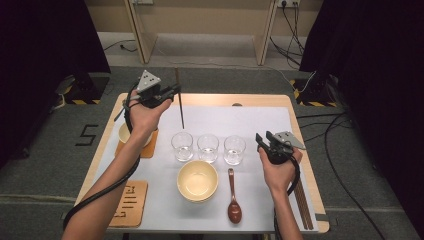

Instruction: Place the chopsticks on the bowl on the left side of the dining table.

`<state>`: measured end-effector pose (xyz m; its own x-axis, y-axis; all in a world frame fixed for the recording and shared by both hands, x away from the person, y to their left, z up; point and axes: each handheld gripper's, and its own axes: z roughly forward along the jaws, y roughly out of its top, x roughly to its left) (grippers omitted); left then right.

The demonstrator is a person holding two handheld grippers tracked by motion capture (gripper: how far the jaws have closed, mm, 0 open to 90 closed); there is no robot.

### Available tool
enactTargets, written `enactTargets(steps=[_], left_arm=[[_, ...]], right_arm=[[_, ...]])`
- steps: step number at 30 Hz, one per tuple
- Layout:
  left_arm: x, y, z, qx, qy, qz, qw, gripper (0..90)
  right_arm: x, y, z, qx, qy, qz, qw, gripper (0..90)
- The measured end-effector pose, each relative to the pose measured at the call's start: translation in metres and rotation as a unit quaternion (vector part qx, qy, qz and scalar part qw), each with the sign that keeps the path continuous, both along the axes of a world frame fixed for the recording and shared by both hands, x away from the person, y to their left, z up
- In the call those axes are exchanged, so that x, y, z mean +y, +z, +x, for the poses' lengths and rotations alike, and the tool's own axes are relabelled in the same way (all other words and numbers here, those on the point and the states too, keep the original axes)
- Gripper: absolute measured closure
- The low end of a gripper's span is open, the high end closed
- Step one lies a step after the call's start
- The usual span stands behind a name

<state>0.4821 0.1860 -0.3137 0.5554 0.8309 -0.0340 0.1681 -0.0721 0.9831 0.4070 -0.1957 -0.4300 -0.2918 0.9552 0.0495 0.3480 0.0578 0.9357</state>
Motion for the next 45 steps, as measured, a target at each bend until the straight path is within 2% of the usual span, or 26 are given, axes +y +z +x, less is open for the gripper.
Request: enactTargets(steps=[14,31,45], left_arm=[[0.016,-0.003,-0.007,-0.001,0.016,0.0,0.9999,84.2],[0.037,-0.006,-0.019,0.001,0.039,-0.001,0.9992,84.1],[0.044,-0.014,-0.033,0.001,0.039,-0.001,0.9992,84.1]], right_arm=[[-0.005,-0.008,-0.006,0.007,-0.006,-0.001,1.0,57.4],[-0.008,-0.01,-0.007,0.011,-0.009,0.004,0.9999,56.4],[-0.009,-0.01,-0.007,0.014,-0.008,0.004,0.9999,55.6]])
